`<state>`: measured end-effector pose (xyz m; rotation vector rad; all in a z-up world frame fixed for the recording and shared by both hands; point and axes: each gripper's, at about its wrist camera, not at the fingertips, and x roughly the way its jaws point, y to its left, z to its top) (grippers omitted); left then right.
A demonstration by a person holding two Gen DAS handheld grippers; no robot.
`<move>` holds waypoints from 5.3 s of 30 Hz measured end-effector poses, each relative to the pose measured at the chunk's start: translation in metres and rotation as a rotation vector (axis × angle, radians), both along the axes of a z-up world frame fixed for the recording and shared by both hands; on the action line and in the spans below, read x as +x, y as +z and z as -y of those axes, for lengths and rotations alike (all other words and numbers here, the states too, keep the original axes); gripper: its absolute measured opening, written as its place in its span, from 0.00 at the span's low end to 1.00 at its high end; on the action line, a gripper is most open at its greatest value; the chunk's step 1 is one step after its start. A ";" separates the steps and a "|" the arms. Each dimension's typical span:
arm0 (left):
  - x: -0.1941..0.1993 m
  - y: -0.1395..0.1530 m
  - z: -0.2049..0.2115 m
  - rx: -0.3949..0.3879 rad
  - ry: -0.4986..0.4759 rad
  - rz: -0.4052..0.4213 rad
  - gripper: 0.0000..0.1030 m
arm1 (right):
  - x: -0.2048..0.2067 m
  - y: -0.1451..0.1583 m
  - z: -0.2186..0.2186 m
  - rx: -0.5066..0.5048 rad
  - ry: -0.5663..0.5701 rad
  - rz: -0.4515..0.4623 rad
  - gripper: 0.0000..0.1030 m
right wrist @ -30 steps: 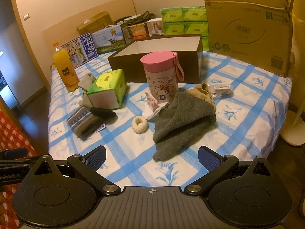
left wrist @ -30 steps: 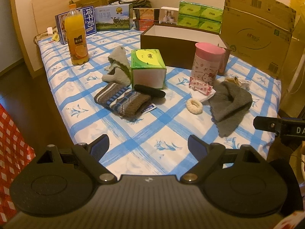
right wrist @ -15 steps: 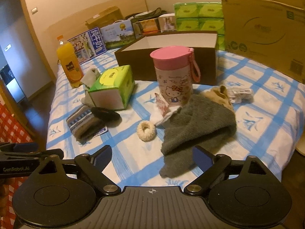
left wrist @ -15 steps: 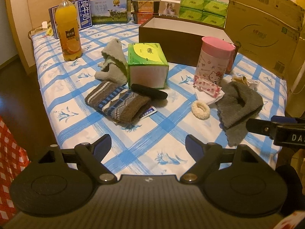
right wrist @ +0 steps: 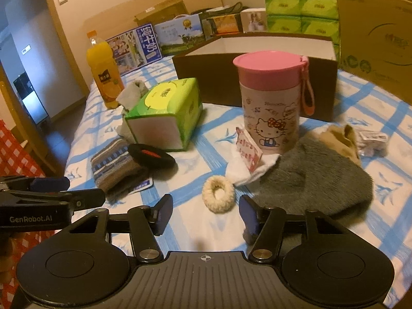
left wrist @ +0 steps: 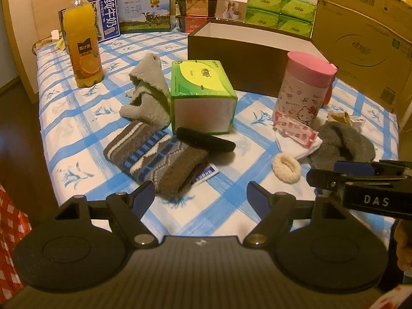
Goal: Organize soft objects
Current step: 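Grasp the cream scrunchie with the right tool while the left grasps the black pad, then drop the scrunchie into the brown box with the right tool while the left carries the pad, then lower the black pad into the brown box and open the left tool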
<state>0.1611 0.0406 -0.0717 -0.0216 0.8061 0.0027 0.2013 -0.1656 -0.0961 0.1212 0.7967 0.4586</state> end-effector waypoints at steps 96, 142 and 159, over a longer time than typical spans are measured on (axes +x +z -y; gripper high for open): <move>0.153 0.063 -0.013 0.005 -0.204 0.261 0.73 | 0.141 0.091 -0.015 0.098 -0.056 0.173 0.20; 0.401 0.041 0.032 -0.141 -0.263 0.013 0.83 | 0.339 0.069 0.062 0.121 -0.244 -0.122 0.55; 0.335 0.083 0.031 -0.079 -0.283 0.087 0.81 | 0.261 0.121 0.089 0.208 -0.202 -0.034 0.56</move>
